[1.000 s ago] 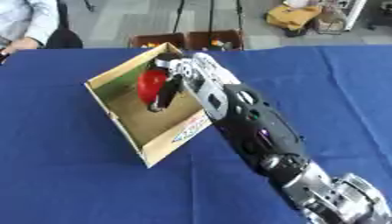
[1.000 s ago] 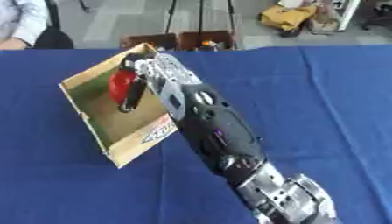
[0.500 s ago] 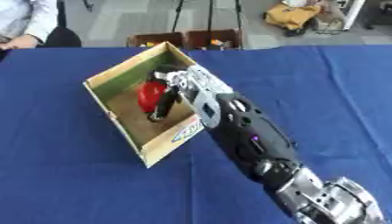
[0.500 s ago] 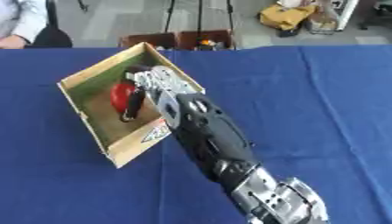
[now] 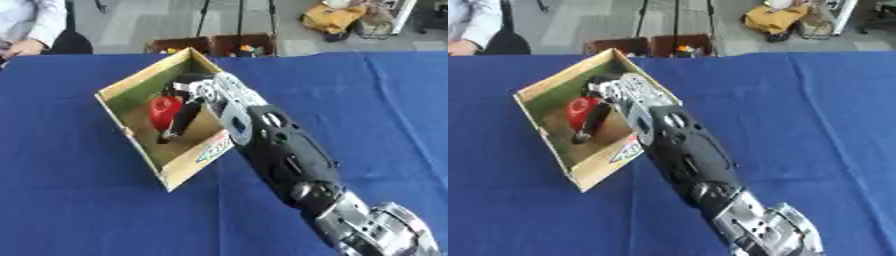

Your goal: Pick up objects on the table and place them in the box.

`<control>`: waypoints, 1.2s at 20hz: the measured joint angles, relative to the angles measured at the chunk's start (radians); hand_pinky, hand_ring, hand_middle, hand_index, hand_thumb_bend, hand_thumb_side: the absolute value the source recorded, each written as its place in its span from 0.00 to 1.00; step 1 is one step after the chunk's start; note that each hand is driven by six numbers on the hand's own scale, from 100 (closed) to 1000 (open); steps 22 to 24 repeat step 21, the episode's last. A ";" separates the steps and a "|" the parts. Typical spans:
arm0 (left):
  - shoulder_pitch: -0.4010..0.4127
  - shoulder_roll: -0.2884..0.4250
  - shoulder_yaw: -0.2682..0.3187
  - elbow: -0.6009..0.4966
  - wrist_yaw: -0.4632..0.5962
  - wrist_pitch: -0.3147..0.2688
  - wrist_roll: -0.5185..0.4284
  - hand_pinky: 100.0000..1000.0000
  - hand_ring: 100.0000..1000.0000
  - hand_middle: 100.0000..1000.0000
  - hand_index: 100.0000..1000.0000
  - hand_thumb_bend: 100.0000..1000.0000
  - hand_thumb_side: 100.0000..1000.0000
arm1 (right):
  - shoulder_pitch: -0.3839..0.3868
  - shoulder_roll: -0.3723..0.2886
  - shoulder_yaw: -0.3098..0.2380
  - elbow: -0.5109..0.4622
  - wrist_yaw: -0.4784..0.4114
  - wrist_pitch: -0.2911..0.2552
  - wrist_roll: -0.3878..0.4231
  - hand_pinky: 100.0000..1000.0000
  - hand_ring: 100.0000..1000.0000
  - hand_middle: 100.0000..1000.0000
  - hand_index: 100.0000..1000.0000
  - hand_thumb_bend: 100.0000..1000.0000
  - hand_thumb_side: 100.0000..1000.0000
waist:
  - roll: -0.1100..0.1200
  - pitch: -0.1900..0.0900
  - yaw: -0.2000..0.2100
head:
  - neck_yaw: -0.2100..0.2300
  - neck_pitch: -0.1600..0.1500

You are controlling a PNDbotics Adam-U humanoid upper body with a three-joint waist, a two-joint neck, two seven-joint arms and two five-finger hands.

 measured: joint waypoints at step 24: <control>0.006 -0.002 0.001 0.000 -0.004 0.001 0.003 0.59 0.81 0.78 0.85 0.00 0.99 | 0.030 -0.196 -0.081 -0.698 -0.136 0.068 -0.269 0.66 0.76 0.83 0.90 0.40 0.55 | 0.000 0.000 -0.031 | 0.031 0.000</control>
